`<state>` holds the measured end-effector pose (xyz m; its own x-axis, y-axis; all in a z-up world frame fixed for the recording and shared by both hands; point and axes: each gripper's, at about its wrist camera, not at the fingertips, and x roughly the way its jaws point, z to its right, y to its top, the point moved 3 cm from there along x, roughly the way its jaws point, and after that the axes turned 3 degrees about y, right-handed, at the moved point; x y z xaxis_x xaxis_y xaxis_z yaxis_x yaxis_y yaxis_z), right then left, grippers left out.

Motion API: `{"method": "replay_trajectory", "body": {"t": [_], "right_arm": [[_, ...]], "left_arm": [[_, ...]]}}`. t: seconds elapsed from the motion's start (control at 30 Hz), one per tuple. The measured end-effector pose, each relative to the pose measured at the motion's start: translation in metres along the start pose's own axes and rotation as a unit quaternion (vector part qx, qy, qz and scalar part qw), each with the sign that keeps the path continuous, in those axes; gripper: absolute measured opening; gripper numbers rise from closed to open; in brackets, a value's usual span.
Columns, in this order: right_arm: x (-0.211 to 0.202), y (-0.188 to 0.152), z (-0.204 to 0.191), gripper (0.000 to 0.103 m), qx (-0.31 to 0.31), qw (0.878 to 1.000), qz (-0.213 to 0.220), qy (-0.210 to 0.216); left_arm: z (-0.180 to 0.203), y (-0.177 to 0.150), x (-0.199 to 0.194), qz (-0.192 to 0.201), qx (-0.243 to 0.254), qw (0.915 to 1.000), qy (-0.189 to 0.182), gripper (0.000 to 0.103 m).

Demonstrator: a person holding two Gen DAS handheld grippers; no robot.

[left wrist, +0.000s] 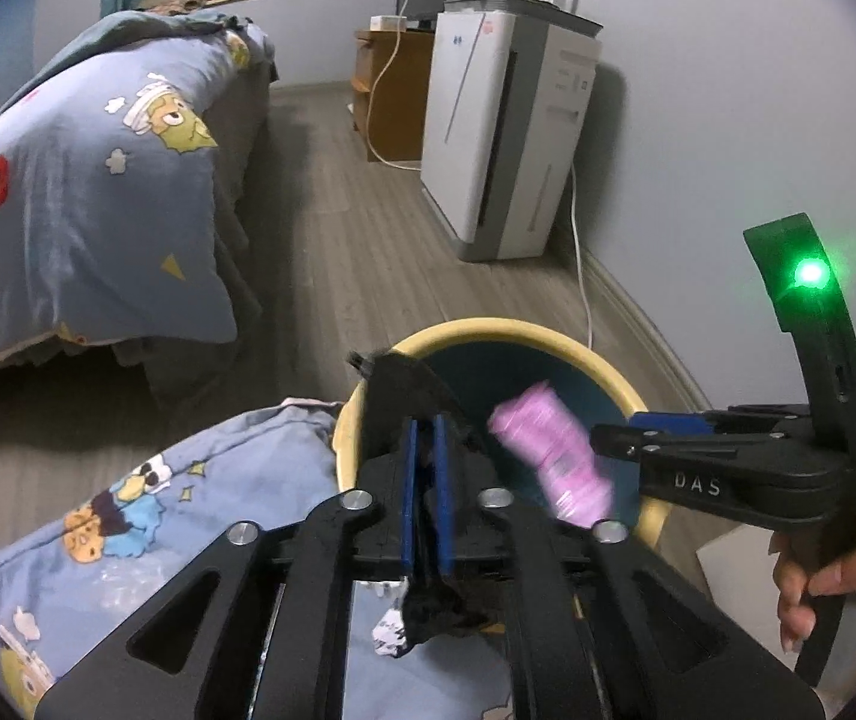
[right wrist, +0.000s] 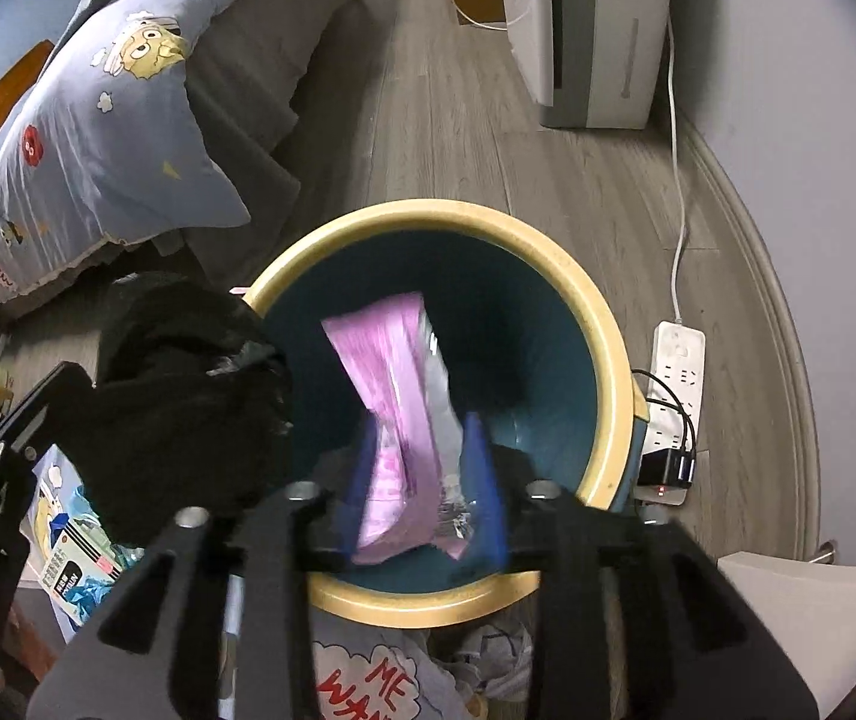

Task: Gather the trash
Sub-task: 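Drop the pink wrapper into the bin with the right gripper while left carries black bag, then move the right gripper back over the cushion toward the red floral cup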

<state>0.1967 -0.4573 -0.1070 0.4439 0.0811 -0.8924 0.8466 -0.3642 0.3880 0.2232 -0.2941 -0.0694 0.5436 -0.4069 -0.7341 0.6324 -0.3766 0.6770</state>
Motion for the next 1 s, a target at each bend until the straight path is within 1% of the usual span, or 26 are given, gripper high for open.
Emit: {"method": "replay_trajectory", "body": {"t": [0.03, 0.07, 0.1, 0.13, 0.17, 0.2, 0.23, 0.27, 0.3, 0.33, 0.37, 0.4, 0.47, 0.63, 0.77, 0.87, 1.0], "right_arm": [[-0.002, -0.001, 0.000, 0.039, 0.000, 1.000, 0.003, -0.001], [-0.003, -0.001, 0.000, 0.043, 0.000, 1.000, 0.005, -0.001], [-0.003, 0.000, 0.000, 0.050, 0.001, 1.000, 0.007, -0.002], [-0.004, 0.000, 0.000, 0.053, 0.001, 1.000, 0.008, -0.003], [-0.004, 0.000, -0.001, 0.056, 0.001, 1.000, 0.009, -0.003], [-0.005, 0.000, -0.001, 0.058, 0.001, 1.000, 0.009, -0.003], [-0.005, 0.000, -0.001, 0.059, 0.000, 1.000, 0.010, -0.005], [-0.006, 0.000, -0.002, 0.063, 0.000, 1.000, 0.011, -0.006], [-0.006, 0.000, -0.002, 0.070, 0.000, 1.000, 0.012, -0.008], [-0.008, 0.000, -0.004, 0.074, 0.000, 1.000, 0.015, -0.011], [-0.009, 0.000, -0.005, 0.083, -0.001, 1.000, 0.018, -0.013], [-0.011, 0.000, -0.006, 0.091, -0.002, 1.000, 0.021, -0.016], [-0.015, 0.001, -0.009, 0.097, -0.007, 0.999, 0.030, -0.023], [-0.026, 0.001, -0.029, 0.097, -0.012, 0.999, 0.041, -0.010], [-0.037, -0.004, -0.062, 0.097, -0.037, 0.998, 0.050, 0.012], [-0.045, -0.010, -0.093, 0.097, -0.061, 0.996, 0.052, 0.032], [-0.051, -0.020, -0.132, 0.097, -0.093, 0.993, 0.055, 0.045]], "left_arm": [[0.000, 0.000, 0.000, 0.002, 0.001, 1.0000, 0.002, 0.019], [0.000, 0.000, -0.001, 0.004, 0.003, 1.0000, 0.006, 0.021], [-0.001, 0.000, -0.003, 0.006, 0.004, 0.9999, 0.011, 0.029], [-0.003, -0.001, -0.004, 0.008, 0.004, 0.9999, 0.012, 0.040], [-0.004, -0.001, -0.006, 0.010, 0.003, 0.9998, 0.016, 0.045], [-0.006, -0.002, -0.009, 0.014, 0.002, 0.9997, 0.022, 0.055], [-0.008, -0.002, -0.011, 0.016, 0.002, 0.9996, 0.024, 0.062], [-0.009, -0.002, -0.013, 0.019, 0.001, 0.9994, 0.028, 0.065], [-0.011, -0.002, -0.015, 0.021, 0.001, 0.9991, 0.036, 0.074], [-0.014, -0.003, -0.017, 0.023, 0.002, 0.9987, 0.045, 0.082], [-0.016, -0.003, -0.021, 0.027, 0.002, 0.9982, 0.053, 0.085], [-0.019, -0.003, -0.024, 0.029, 0.002, 0.9974, 0.066, 0.092], [-0.026, -0.004, -0.031, 0.030, -0.003, 0.9959, 0.085, 0.094], [-0.057, -0.017, -0.063, 0.025, -0.031, 0.9933, 0.108, 0.095], [-0.084, -0.035, -0.095, 0.025, -0.045, 0.9906, 0.127, 0.096], [-0.110, -0.051, -0.121, 0.020, -0.059, 0.9863, 0.153, 0.097], [-0.148, -0.076, -0.157, 0.015, -0.081, 0.9782, 0.191, 0.097]]}}
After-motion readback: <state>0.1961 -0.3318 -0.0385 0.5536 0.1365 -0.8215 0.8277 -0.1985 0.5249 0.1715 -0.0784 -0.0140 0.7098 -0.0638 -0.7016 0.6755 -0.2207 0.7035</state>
